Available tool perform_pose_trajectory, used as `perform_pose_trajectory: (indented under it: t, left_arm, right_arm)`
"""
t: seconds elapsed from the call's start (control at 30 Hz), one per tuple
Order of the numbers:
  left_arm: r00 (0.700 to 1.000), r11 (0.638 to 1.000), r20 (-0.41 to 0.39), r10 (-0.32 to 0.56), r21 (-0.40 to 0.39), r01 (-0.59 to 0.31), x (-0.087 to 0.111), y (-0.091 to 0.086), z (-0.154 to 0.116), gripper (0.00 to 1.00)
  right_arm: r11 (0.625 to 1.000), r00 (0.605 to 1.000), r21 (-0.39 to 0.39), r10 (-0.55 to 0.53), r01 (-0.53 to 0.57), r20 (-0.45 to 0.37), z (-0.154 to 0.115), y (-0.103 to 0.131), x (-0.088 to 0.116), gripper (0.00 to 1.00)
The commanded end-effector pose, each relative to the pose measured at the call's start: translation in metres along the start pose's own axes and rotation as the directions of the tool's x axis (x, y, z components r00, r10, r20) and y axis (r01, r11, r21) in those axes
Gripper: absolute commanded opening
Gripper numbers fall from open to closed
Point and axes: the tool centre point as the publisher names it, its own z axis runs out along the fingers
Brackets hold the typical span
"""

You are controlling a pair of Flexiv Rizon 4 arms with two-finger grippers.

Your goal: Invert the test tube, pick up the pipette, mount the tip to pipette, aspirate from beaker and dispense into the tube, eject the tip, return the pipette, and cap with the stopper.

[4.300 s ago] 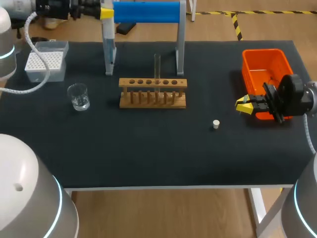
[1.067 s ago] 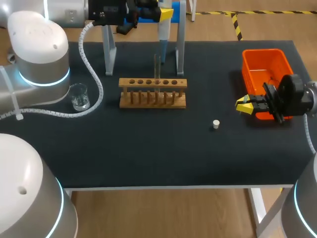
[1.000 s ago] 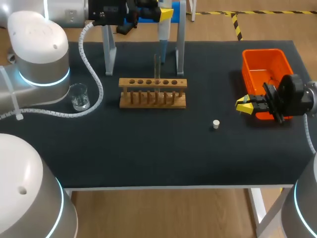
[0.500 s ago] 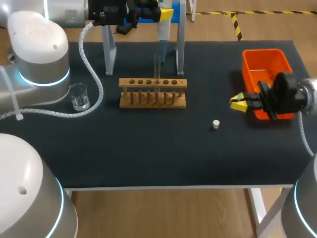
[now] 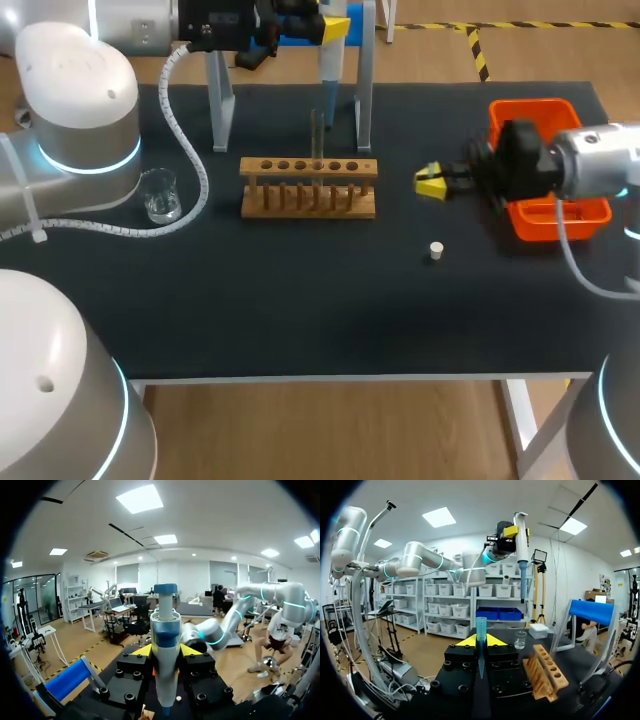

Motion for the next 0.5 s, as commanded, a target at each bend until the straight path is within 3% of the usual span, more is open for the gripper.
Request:
perform_pose_trajectory:
  t: [0.03, 0.5]
  left_arm:
    - [1.000, 1.000, -0.001, 0.001, 0.002, -0.001, 0.000, 0.000, -0.001, 0.00]
    - [1.000, 1.000, -0.001, 0.001, 0.002, -0.001, 0.000, 0.000, -0.001, 0.00]
  right_arm:
    - [1.000, 1.000, -0.004, -0.005, 0.004, -0.023, 0.016, -0.002, -0.021, 0.00]
    - [1.000, 0.999, -0.023, 0.002, -0.003, -0.053, 0.055, -0.008, -0.055, 0.00]
